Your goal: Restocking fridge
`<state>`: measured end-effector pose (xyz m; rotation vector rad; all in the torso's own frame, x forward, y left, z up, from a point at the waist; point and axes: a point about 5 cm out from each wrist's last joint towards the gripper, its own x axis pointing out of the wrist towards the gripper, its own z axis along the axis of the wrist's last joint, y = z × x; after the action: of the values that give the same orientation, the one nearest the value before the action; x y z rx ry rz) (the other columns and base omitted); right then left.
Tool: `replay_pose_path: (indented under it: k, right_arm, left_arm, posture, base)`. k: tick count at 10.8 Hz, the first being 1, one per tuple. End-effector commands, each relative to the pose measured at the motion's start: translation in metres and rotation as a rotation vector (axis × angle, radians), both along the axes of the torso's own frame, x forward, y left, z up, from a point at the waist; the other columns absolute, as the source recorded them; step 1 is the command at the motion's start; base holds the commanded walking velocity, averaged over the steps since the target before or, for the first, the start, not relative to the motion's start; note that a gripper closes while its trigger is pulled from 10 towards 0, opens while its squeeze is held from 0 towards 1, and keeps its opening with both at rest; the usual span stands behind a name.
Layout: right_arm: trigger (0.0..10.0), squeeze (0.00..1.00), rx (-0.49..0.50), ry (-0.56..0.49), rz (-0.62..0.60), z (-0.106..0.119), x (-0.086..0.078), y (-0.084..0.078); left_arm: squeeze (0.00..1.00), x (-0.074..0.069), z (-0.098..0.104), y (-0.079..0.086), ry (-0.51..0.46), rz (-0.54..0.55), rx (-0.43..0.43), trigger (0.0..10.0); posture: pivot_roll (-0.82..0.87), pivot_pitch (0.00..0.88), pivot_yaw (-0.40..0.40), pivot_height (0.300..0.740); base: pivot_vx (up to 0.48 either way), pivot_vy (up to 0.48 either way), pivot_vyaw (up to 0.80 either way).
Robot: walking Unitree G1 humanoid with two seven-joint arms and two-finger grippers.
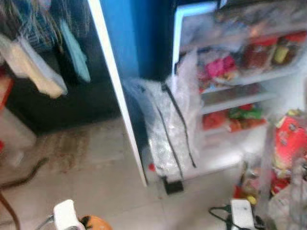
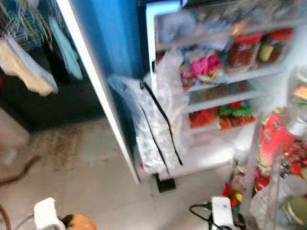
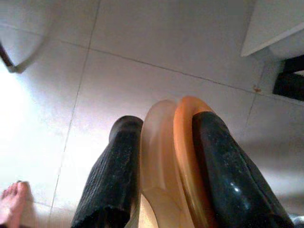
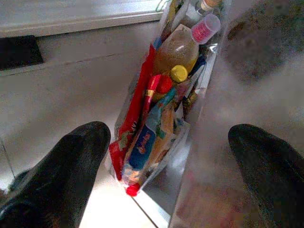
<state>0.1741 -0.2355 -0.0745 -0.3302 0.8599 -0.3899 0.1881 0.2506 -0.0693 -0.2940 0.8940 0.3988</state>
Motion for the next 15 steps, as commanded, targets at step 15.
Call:
replay_pose_path:
  k: [15]
  right_arm:
    - [10.0, 0.00, 0.155, 0.067, 0.027, -0.011, -0.012, 0.014]
  left_arm:
    - [0.00, -0.006, -0.006, -0.008, 0.044, -0.018, -0.029, 10.0]
  posture:
    - [-0.07, 0.110, 0.060, 0.740]
  base:
    - [0.000, -0.104, 0.00]
